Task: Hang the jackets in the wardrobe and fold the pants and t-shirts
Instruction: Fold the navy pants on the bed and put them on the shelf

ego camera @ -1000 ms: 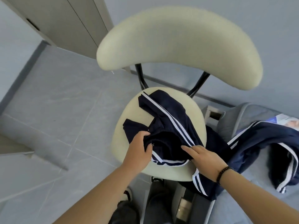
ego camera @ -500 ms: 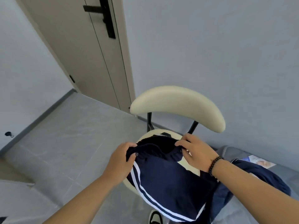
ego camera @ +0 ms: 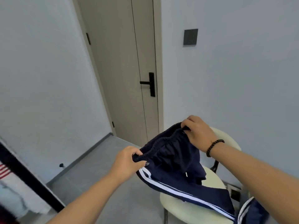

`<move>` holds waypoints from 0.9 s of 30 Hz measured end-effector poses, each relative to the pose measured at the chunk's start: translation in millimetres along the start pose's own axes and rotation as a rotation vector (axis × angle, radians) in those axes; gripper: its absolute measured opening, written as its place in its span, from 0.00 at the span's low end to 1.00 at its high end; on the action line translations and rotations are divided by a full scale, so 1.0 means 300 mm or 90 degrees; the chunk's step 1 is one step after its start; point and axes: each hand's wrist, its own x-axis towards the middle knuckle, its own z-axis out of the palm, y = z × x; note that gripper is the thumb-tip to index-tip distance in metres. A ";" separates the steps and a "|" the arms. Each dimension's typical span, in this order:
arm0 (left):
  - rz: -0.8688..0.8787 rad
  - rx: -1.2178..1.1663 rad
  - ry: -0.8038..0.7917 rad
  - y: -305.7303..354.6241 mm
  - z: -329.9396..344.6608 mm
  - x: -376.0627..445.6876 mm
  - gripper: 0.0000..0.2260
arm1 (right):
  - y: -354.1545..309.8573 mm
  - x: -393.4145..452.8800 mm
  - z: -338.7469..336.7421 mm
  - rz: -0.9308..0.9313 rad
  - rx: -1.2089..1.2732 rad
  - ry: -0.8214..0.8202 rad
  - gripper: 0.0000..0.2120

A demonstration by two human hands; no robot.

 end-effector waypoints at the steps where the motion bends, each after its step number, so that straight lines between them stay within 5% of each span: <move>1: 0.002 0.018 0.022 0.004 -0.071 -0.030 0.07 | -0.057 0.029 -0.030 -0.018 0.000 0.004 0.06; 15: -0.069 -0.004 0.507 0.021 -0.943 -0.463 0.09 | -0.892 0.425 -0.223 -0.306 0.136 0.092 0.05; 27: -0.194 0.176 0.657 -0.021 -1.167 -0.792 0.07 | -1.272 0.650 -0.153 -0.462 0.186 -0.087 0.06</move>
